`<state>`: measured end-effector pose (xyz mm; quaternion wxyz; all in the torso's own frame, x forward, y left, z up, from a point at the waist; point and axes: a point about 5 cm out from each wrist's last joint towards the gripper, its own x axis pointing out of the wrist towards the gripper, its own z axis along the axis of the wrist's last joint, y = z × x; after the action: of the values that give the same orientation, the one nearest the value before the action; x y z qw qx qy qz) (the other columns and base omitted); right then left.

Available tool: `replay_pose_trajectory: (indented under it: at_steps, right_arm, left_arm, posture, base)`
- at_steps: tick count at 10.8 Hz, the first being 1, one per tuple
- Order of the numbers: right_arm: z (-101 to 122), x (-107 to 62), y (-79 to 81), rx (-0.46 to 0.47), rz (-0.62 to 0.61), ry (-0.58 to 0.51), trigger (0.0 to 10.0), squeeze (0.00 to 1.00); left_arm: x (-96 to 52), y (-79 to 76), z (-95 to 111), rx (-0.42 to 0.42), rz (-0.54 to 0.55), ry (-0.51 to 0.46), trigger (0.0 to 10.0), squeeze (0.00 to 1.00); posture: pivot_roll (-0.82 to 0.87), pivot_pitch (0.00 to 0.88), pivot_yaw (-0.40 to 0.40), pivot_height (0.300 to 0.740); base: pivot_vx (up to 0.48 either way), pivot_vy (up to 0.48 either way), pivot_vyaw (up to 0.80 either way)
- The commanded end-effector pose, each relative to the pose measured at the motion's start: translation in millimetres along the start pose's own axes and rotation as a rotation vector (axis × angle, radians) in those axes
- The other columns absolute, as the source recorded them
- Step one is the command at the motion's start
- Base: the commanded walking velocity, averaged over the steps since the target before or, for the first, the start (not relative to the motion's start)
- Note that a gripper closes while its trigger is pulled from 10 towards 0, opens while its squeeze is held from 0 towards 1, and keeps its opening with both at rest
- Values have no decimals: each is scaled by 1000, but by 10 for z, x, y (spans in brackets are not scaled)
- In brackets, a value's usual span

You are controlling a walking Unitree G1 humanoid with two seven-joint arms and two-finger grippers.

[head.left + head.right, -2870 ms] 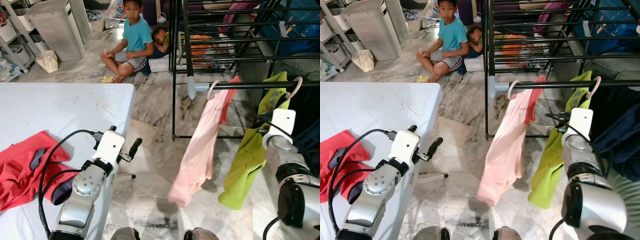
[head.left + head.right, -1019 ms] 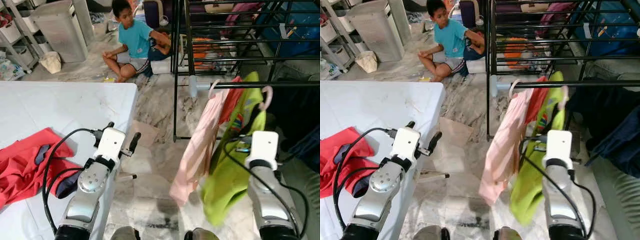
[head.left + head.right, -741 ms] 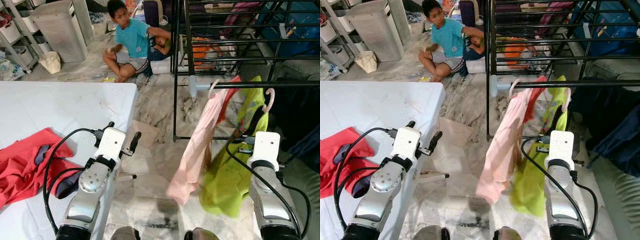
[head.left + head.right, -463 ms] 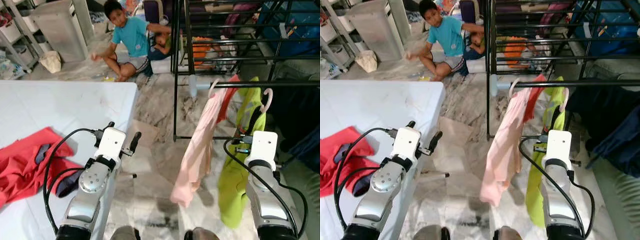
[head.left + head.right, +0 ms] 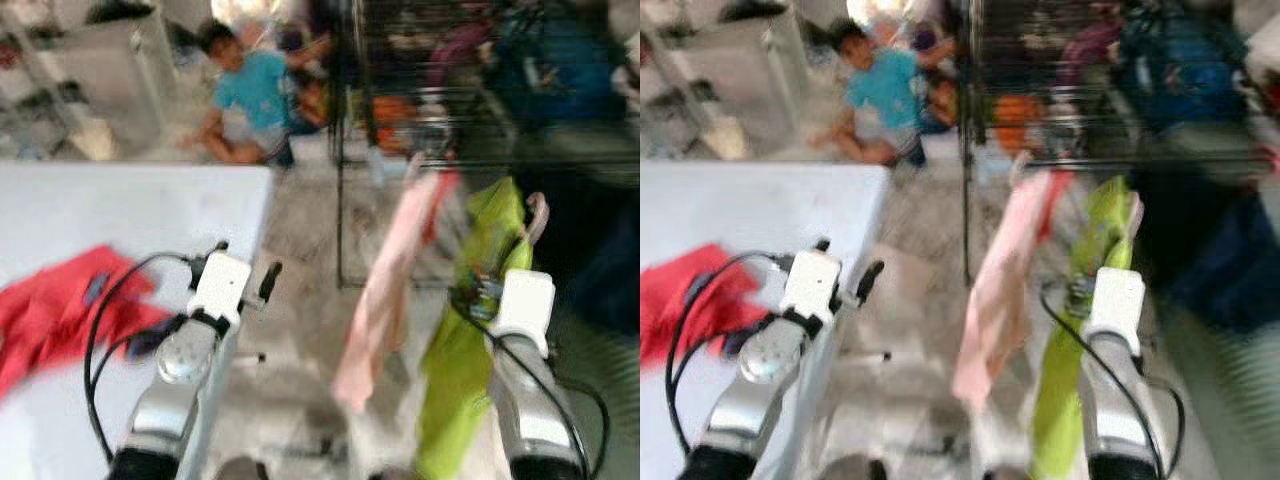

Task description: Hang hanger

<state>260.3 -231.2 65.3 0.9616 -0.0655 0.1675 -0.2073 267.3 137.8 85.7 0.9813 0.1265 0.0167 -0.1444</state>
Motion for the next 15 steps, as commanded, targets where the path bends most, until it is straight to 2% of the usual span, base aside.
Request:
replay_pose_trajectory:
  at_steps: [1,3,4,5,6,7,9,12,15]
  right_arm:
    - [34,-9,40,15,14,-5,10000,0]
    - [21,-14,82,23,31,13,10000,0]
    - [30,-3,105,-22,31,11,10000,0]
    - [70,13,124,-46,31,-19,10000,0]
    - [143,37,140,-29,41,-44,10000,0]
    - [201,91,112,-59,-18,-65,10000,0]
    - [202,140,99,-80,-14,-58,10000,0]
    - [178,134,94,-50,-6,-55,10000,0]
    - [172,104,155,-22,31,-57,10000,0]
  left_arm:
    - [0,3,-21,9,-12,14,10000,0]
    - [8,2,-22,12,-15,13,10000,0]
    - [11,3,-25,11,-15,13,10000,0]
    - [10,-1,-18,0,-17,5,10000,0]
    - [11,-7,-5,4,-25,-3,10000,0]
    - [14,-20,-1,-12,-37,-6,10000,0]
    - [20,-38,6,-19,-51,-10,10000,0]
    - [10,-28,2,-20,-54,-8,10000,0]
    - [23,-34,10,-23,-60,-11,10000,0]
  posture:
    - [-10,0,40,740]
    - [-6,0,39,740]
    - [-6,0,37,740]
    - [-6,0,37,740]
    - [-6,0,34,740]
    - [-6,0,34,740]
    - [-3,0,33,740]
    - [-3,0,37,740]
    - [-5,0,41,740]
  base:
    - [0,0,0]
    - [0,0,0]
    - [0,0,0]
    - [0,0,0]
    - [0,0,0]
    - [0,0,0]
    - [0,0,0]
    - [0,-176,0]
    - [0,-314,0]
